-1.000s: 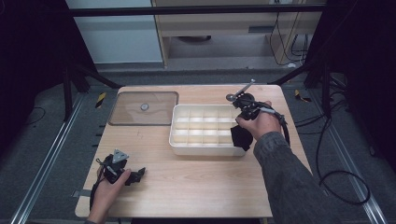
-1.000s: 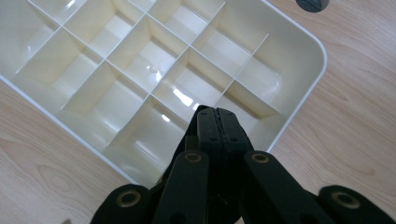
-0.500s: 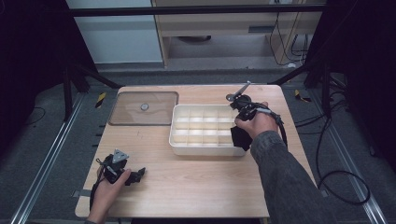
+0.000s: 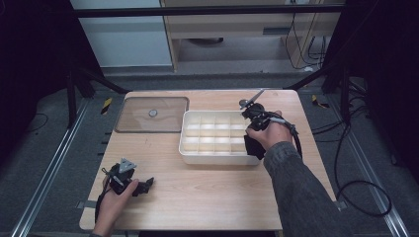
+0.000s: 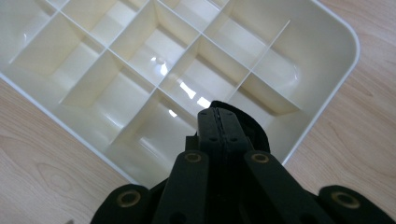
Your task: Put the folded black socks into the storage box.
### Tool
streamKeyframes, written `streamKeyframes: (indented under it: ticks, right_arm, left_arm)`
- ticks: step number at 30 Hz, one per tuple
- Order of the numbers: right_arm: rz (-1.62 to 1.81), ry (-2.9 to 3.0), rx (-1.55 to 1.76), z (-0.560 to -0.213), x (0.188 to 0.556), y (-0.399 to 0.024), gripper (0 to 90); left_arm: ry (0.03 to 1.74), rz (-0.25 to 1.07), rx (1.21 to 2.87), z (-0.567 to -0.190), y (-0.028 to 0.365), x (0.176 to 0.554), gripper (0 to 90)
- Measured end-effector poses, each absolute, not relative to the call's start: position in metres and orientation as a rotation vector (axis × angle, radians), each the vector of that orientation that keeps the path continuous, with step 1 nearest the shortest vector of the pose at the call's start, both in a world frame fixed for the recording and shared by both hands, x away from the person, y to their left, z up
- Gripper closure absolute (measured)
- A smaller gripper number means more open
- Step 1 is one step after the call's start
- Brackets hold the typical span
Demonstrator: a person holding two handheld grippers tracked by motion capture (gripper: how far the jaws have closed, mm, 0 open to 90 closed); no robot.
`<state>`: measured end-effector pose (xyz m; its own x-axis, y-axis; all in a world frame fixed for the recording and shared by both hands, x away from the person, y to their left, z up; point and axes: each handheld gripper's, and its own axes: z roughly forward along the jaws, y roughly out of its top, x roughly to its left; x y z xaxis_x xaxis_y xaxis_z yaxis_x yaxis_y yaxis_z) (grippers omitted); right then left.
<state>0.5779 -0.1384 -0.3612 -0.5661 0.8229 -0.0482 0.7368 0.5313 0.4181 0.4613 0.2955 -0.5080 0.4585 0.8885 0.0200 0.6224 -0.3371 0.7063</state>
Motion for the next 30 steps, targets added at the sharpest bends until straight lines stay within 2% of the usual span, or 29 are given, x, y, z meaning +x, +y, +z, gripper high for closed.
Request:
streamKeyframes:
  ticks: [10, 30]
  right_arm:
    - [0.505, 2.515, 1.376, -0.378, 0.577, -0.155, 90.0]
    - [0.435, 2.513, 1.398, -0.401, 0.575, -0.159, 90.0]
  left_arm:
    - [1.251, 0.545, 2.078, -0.508, 0.295, 0.462, 0.0]
    - [1.249, 0.542, 2.082, -0.508, 0.295, 0.462, 0.0]
